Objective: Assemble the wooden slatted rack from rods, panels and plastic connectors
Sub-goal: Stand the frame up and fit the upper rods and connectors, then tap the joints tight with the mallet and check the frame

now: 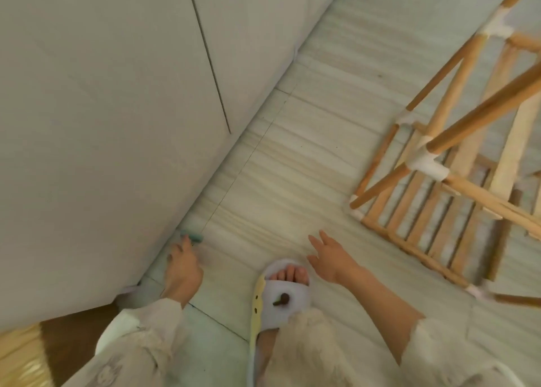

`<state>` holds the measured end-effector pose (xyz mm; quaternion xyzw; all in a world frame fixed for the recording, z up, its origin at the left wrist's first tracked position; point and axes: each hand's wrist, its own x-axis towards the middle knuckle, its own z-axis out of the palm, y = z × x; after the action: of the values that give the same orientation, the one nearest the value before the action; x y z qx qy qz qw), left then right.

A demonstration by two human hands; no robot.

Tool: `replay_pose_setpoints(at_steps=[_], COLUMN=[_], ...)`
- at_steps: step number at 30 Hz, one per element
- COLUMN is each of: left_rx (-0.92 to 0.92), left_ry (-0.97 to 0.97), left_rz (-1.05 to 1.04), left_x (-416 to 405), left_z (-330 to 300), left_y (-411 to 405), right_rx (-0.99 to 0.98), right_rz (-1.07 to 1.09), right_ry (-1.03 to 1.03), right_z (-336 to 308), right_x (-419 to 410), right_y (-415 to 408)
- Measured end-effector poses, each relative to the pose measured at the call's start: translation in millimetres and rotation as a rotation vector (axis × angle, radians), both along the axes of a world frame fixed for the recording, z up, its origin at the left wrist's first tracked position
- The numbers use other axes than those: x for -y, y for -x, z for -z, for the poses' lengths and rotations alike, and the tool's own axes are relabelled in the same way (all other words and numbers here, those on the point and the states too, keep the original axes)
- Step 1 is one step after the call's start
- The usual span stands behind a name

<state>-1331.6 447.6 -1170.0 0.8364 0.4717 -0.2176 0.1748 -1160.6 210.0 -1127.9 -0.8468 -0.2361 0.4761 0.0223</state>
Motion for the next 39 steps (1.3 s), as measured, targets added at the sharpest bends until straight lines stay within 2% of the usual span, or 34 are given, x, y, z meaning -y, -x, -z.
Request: replay_pose_setpoints(at_steps=[3,6,9,13,17,19,22,24,26,28,30,32,35,37,39], left_rx=[-0.097,-0.104,0.015,0.409,0.901,1.102,1.309,1.43,1.512,1.539,1.545,1.416,1.096,1.116,1.197], left_ry=[-0.14,-0.047,0.058,0.212,0.609,0.718,0.798,0.864,0.881,0.806,0.695,0.643,0.646,0.567,0.543], left_rz=[0.11,0.084,0.111,0.071,-0.09,-0.06,0.052,0.096,0.184,0.309,0.354,0.327,0.401,0.366,0.306], left_x=[1,-2,4,28,70,93,127,146,165,179,187,192,200,205,207], left_z=[6,9,-6,-69,-178,-237,-315,-358,-392,-414,-423,-421,-402,-387,-377], left_y=[3,4,-14,-71,-124,-139,-148,-150,-153,-157,-169,-189,-218,-226,-225], right_rx=[-0.054,-0.11,-0.098,-0.048,-0.094,-0.07,-0.081,0.104,0.431,0.685,0.798,0.91,1.064,1.138,1.245], right_rz=[0.024,0.083,0.163,0.25,0.387,0.424,0.549,0.556,0.522,0.481,0.481,0.508,0.518,0.492,0.475], right_ry=[0.043,0.039,-0.019,-0.143,-0.408,-0.56,-0.796,-0.911,-0.958,-0.94,-0.949,-0.931,-0.897,-0.907,-1.032], right_z=[8,-2,-27,-89,-172,-211,-266,-299,-329,-354,-374,-390,-419,-443,-455], right_x=[15,24,25,23,29,31,33,40,58,83,111,134,149,150,145], right_y=[5,9,4,-7,-8,-4,3,6,9,13,16,17,6,0,3])
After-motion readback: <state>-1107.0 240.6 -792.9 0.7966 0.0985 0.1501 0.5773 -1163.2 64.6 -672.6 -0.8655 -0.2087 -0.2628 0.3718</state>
